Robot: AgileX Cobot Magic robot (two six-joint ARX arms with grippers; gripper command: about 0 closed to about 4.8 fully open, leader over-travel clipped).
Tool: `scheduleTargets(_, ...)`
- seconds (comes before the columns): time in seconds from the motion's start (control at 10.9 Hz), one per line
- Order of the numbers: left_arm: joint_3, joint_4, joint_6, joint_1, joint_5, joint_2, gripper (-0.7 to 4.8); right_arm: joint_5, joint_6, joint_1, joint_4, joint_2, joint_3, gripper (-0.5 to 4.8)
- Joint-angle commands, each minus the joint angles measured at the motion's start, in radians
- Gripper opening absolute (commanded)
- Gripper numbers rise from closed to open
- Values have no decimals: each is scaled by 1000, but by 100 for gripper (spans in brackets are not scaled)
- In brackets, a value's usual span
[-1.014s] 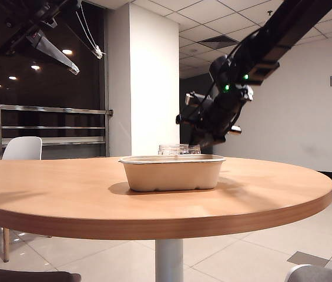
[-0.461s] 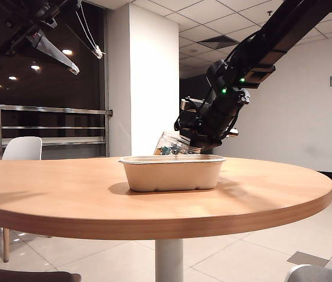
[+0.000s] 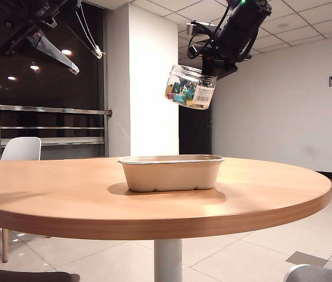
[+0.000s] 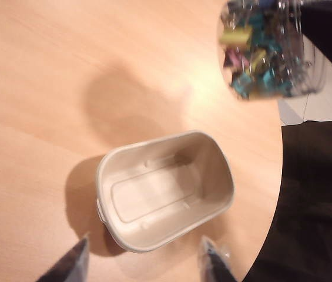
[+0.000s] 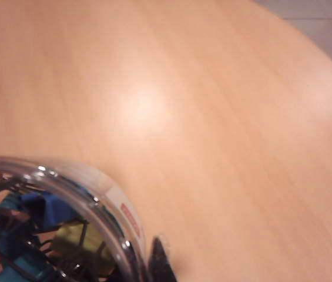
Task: Pick up the box filled with clips, pour some clips from it into the rectangular paper box, and then put the clip box back on the table.
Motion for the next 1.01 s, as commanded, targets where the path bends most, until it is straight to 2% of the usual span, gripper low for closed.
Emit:
scheduleTargets(0.09, 4, 11, 5, -1, 23, -4, 246, -9, -48, 61, -97, -27, 3, -2)
scheduleTargets(0.18, 4, 11, 5, -1, 56, -4, 246, -1, -68, 89, -123, -43, 3, -2)
scheduleTargets(0.46, 4, 11, 5, -1, 61, -5, 247, -2, -60, 106, -186, -80, -21, -2)
scheduleTargets(0.65, 4, 12, 5, -1, 74, -5, 247, -1, -60, 106, 95, -99, -249, -2)
scheduleTargets(0.74, 4, 11, 5, -1, 74, -5, 247, 6, -62, 105, 389, -208, -472, -2)
scheduleTargets(0.83, 4, 12, 5, -1, 74, -5, 247, 3, -65, 105, 579, -272, -619, -2)
scheduleTargets(0.92, 4, 11, 5, -1, 74, -5, 247, -4, -70, 106, 672, -293, -684, -2)
scheduleTargets(1.01, 4, 11, 5, -1, 74, -5, 247, -13, -118, 106, 954, -299, -861, -2)
